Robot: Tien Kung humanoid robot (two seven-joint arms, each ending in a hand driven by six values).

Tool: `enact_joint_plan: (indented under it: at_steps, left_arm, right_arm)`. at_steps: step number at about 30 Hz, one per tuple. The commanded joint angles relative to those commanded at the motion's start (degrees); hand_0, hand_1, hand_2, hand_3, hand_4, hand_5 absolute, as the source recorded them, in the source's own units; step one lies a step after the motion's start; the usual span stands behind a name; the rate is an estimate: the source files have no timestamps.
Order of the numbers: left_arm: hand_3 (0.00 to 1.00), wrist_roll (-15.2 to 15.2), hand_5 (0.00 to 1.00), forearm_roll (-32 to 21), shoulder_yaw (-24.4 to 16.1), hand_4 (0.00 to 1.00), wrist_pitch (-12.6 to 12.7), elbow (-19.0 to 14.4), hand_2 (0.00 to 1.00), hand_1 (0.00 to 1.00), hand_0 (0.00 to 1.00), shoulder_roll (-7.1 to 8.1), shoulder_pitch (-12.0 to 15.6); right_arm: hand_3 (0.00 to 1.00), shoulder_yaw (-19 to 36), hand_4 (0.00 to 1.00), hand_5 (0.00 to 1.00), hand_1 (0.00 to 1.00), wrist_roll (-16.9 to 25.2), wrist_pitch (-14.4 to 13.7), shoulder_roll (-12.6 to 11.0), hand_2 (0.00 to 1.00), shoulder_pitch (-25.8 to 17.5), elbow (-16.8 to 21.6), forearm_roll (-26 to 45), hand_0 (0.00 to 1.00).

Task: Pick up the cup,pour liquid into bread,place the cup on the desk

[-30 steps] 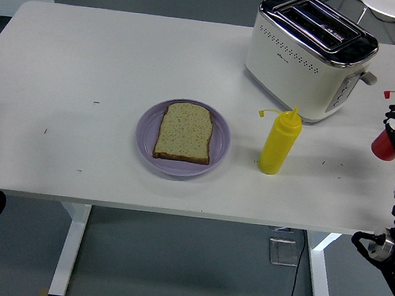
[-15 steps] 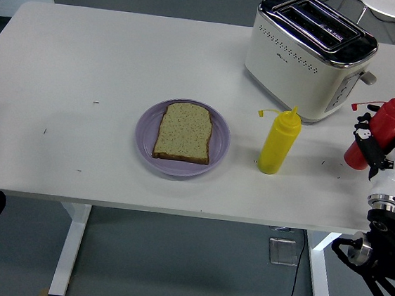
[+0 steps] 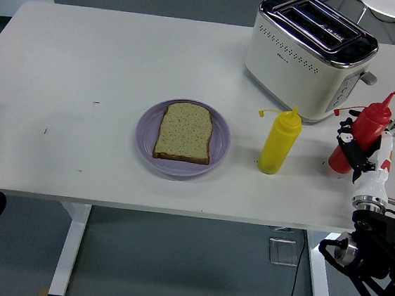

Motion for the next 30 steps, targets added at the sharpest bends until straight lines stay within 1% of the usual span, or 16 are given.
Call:
enact_joint_plan:
  at_steps: [15, 30]
  left_arm:
    - [0.725, 0.0, 0.998, 0.0, 0.3, 0.487, 0.0, 0.0, 0.732, 0.741, 0.809, -0.02, 0.3]
    - [0.726, 0.0, 0.998, 0.0, 0.2, 0.488, 0.0, 0.0, 0.733, 0.741, 0.808, -0.03, 0.2]
  right_arm:
    - [0.499, -1.3, 0.405, 0.112, 0.337, 0.0, -0.2, 1.1, 0.399, 1.0, -3.2, 0.8, 0.356]
    - [0.5, -1.4, 0.409, 0.112, 0.338, 0.0, -0.3, 1.7, 0.402, 1.6, -4.0, 1.4, 0.355]
